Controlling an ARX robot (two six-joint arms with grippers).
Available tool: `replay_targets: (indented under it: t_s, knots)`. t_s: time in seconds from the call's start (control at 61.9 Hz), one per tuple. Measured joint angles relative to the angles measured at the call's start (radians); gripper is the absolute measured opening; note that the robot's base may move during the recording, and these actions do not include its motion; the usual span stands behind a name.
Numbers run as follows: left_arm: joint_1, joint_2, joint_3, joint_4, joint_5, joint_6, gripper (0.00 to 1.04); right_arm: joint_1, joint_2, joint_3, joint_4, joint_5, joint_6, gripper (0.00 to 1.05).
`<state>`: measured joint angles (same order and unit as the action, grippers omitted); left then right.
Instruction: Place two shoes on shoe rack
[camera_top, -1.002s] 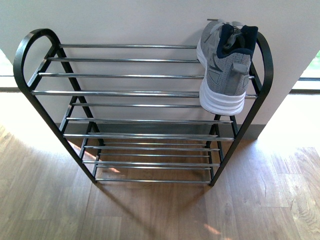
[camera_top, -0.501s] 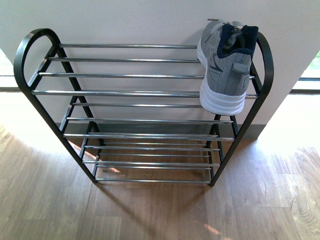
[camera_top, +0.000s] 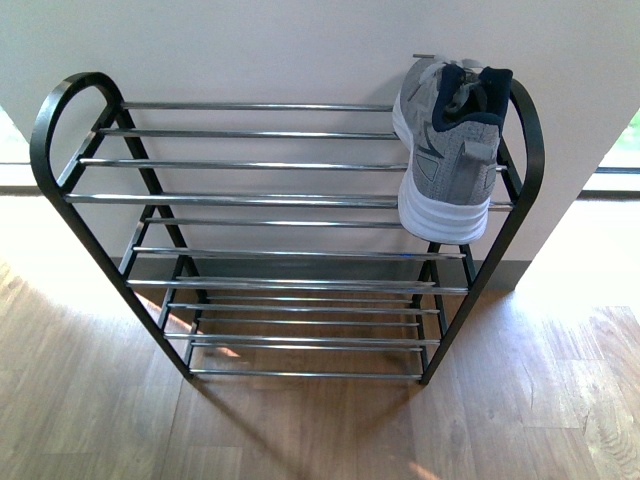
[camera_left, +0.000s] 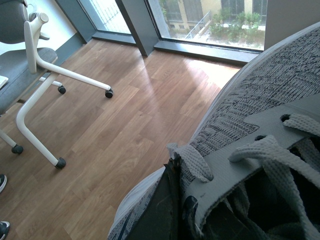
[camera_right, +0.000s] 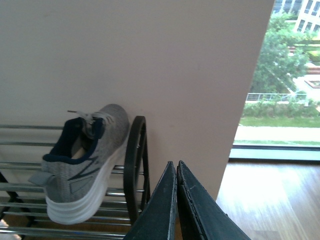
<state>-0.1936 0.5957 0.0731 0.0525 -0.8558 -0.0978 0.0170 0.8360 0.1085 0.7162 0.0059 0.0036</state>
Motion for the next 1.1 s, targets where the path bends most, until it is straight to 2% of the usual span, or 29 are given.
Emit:
replay_targets:
  t_s: [0.275,0.339,1.099]
  knots:
    - [0.000,0.000,0.000,0.000,-0.001,0.000,0.02,-0.014,-0.161,-0.053,-0.104,-0.006,0.000,0.01]
    - [0.000,0.000,0.000,0.000,0.000,0.000,0.02,-0.014,-0.176,-0.088,-0.074,-0.005,-0.001,0.01]
    - [0.000,0.000,0.000,0.000,0.000,0.000,0.02,-0.014,-0.565,-0.089,-0.444,-0.006,0.000,0.01]
